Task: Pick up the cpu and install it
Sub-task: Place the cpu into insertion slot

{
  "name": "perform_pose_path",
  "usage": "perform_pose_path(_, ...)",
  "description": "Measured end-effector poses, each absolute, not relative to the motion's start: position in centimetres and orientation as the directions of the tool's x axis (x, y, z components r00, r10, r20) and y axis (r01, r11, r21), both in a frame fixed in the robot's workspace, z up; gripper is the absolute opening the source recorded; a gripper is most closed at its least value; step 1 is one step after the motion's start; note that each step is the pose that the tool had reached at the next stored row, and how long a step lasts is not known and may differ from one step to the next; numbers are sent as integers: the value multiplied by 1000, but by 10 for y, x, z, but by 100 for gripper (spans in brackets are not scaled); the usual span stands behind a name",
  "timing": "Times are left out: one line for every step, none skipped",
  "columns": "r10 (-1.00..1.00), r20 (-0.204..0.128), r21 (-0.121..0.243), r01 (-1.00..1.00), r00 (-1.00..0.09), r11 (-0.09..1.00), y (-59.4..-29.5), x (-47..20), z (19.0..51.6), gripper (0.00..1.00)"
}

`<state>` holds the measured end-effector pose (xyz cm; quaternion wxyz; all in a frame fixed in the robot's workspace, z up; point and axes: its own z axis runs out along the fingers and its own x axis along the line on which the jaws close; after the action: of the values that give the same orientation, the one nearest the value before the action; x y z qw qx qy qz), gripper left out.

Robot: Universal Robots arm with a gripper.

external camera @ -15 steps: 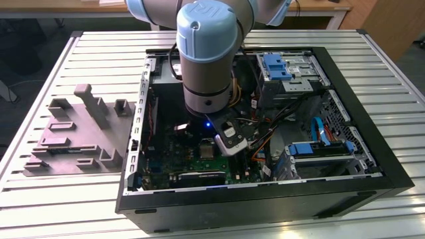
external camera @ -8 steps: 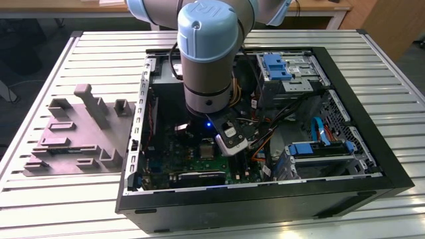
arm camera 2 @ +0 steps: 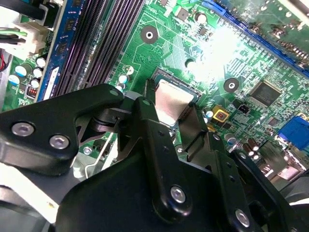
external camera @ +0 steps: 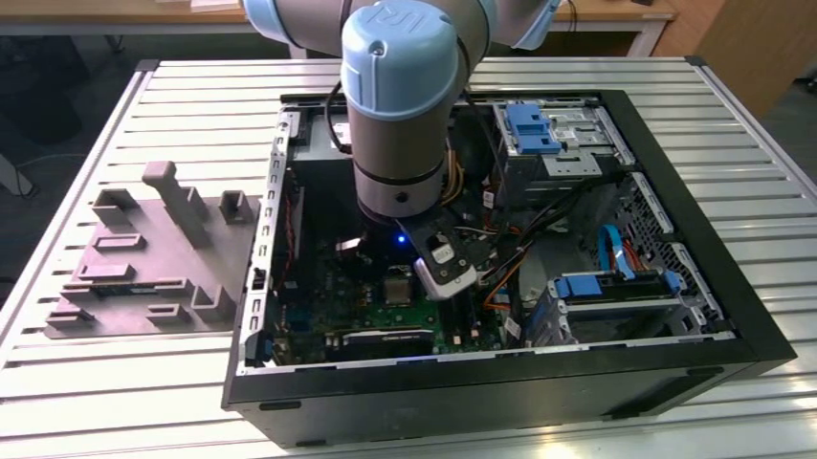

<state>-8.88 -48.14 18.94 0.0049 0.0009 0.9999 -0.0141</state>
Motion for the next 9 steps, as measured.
perform_pose_path(2,-10,-28,2,-1000,1000,-481,-89,189,45)
perform_pose_path(2,-10,-28,2,-1000,1000,-481,-89,189,46)
perform_pose_path(1,-10,-28,2,-1000,1000,-481,-89,189,46)
perform_pose_path(1,-10,-28,2,-1000,1000,-481,-89,189,52)
perform_pose_path(1,-10,-28,2,-1000,1000,-481,-89,189,52)
perform_pose_path(2,-10,-28,2,-1000,1000,-481,-89,189,52)
perform_pose_path(2,-10,-28,2,-1000,1000,-481,-89,189,52)
perform_pose_path(2,-10,-28,2,-1000,1000,-481,-89,189,52)
perform_pose_path(2,-10,-28,2,-1000,1000,-481,-89,190,52)
